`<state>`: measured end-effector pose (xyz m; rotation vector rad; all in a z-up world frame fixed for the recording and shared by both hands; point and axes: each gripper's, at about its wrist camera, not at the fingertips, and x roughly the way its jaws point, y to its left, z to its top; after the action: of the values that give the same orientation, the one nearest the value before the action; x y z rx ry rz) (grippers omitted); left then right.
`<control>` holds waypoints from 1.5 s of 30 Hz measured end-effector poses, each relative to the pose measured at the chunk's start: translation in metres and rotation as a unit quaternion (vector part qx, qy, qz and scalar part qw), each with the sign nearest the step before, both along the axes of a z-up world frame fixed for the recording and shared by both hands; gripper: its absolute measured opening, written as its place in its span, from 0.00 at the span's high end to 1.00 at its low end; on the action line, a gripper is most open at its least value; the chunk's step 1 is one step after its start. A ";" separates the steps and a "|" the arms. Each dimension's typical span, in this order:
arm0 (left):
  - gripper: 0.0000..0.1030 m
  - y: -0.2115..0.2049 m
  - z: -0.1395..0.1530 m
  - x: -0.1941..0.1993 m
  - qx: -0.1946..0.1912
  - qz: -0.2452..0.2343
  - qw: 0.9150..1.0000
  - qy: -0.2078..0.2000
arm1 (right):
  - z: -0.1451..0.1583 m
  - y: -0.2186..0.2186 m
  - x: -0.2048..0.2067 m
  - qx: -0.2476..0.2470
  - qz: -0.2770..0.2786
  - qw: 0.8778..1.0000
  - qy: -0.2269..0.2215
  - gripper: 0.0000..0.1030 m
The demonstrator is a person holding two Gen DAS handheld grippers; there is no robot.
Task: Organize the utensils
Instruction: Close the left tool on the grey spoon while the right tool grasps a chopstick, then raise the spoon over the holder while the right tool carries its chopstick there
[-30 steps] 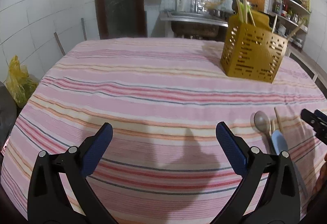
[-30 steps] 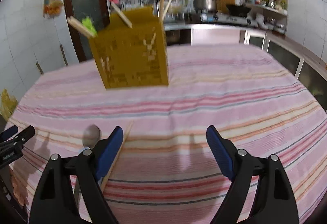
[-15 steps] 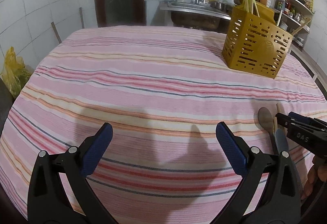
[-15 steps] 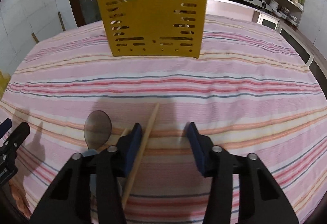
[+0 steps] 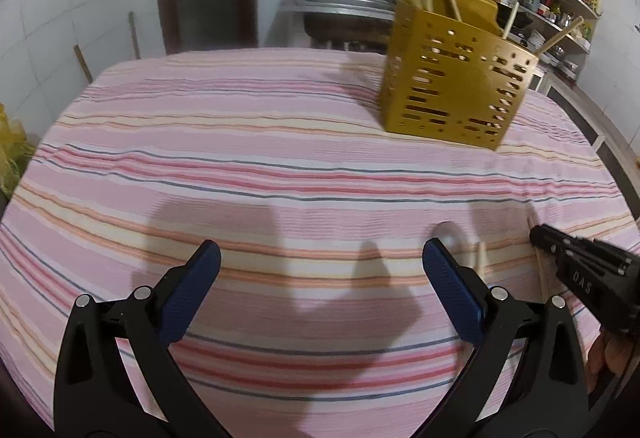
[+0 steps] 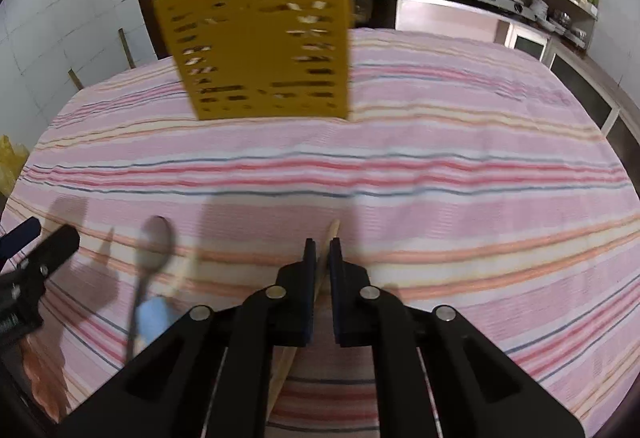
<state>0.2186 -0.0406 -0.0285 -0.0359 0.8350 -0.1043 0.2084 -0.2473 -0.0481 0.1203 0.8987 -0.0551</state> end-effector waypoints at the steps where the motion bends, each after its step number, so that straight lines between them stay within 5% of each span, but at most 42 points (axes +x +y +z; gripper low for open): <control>1: 0.05 -0.005 -0.001 0.002 -0.002 -0.002 1.000 0.005 | 0.000 -0.007 -0.003 0.003 -0.002 1.000 -0.001 0.93; 11: 0.06 -0.050 -0.018 0.016 -0.002 -0.034 0.998 0.059 | 0.000 -0.039 0.000 0.003 -0.002 1.000 -0.001 0.93; 17: 0.15 -0.063 -0.024 0.019 0.003 -0.045 0.997 0.069 | -0.002 -0.044 -0.001 0.009 -0.003 1.000 -0.006 0.93; 25: 0.43 -0.066 -0.024 0.028 -0.006 -0.049 0.996 0.077 | -0.001 -0.041 0.004 0.016 -0.005 1.000 -0.005 0.93; 30: 0.66 -0.066 -0.022 0.028 -0.015 -0.058 0.996 0.071 | 0.000 -0.035 0.007 0.016 -0.011 1.000 -0.009 0.94; 38: 0.66 -0.065 -0.013 0.022 -0.029 -0.065 0.996 0.048 | 0.004 -0.035 0.002 0.026 -0.018 0.999 -0.022 0.94; 45: 0.66 -0.063 0.020 0.004 -0.011 -0.070 0.997 -0.021 | 0.029 -0.037 -0.011 0.035 -0.021 0.996 -0.075 0.94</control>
<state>0.2222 -0.1041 -0.0090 0.0049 0.7933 -0.2452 0.1976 -0.2838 -0.0186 0.2056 0.7475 -0.0535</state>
